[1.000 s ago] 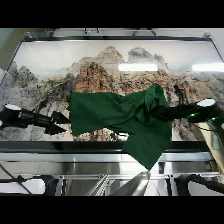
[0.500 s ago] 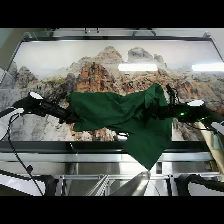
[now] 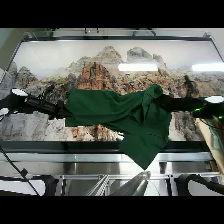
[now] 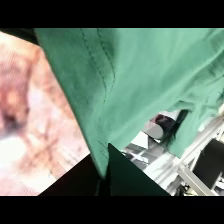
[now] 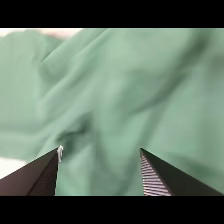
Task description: Fold the shirts.
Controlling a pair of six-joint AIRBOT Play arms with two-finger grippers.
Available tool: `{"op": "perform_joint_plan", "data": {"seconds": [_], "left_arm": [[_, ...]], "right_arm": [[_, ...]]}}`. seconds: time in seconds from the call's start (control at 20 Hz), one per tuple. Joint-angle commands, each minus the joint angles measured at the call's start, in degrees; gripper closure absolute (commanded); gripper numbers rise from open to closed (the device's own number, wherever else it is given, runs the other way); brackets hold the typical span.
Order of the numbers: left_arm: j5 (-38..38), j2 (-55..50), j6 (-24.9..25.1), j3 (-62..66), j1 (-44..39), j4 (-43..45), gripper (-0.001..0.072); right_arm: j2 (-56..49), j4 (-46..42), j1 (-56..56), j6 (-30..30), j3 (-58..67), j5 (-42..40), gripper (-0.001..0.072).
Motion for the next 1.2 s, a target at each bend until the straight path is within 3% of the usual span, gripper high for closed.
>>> {"op": "perform_joint_plan", "data": {"seconds": [0.0, 0.1, 0.55, 0.8, 1.0, 1.15], "left_arm": [[-2.19, -1.40, 0.76, 0.04, 0.83, -0.13, 0.0691], [-2.16, -2.34, 1.33, 0.07, -0.07, -0.20, 0.0691], [-2.14, -2.84, 2.05, 0.07, -0.61, -0.46, 0.0690], [-3.02, -2.84, 2.03, 0.07, -0.61, -0.46, 0.0691], [-4.24, -2.84, 2.08, 0.07, -0.61, -0.42, 0.0691], [-4.20, -2.84, 2.49, 0.07, -0.61, -0.46, 0.0691]], "right_arm": [[0.52, -11.78, -9.64, 9.62, 0.17, 0.04, 0.0175], [-0.74, -17.70, -13.07, 12.31, 0.13, 2.01, 0.0235], [-10.01, -18.25, -11.28, 12.22, 0.04, 3.04, 0.0235], [-8.31, -18.08, -9.03, 11.56, 1.53, 3.41, 0.0236], [-5.81, -20.92, -11.65, 13.11, 9.09, 1.22, 0.0231], [-10.64, -19.76, -10.38, 13.31, 17.42, 2.82, 0.0216]]}}
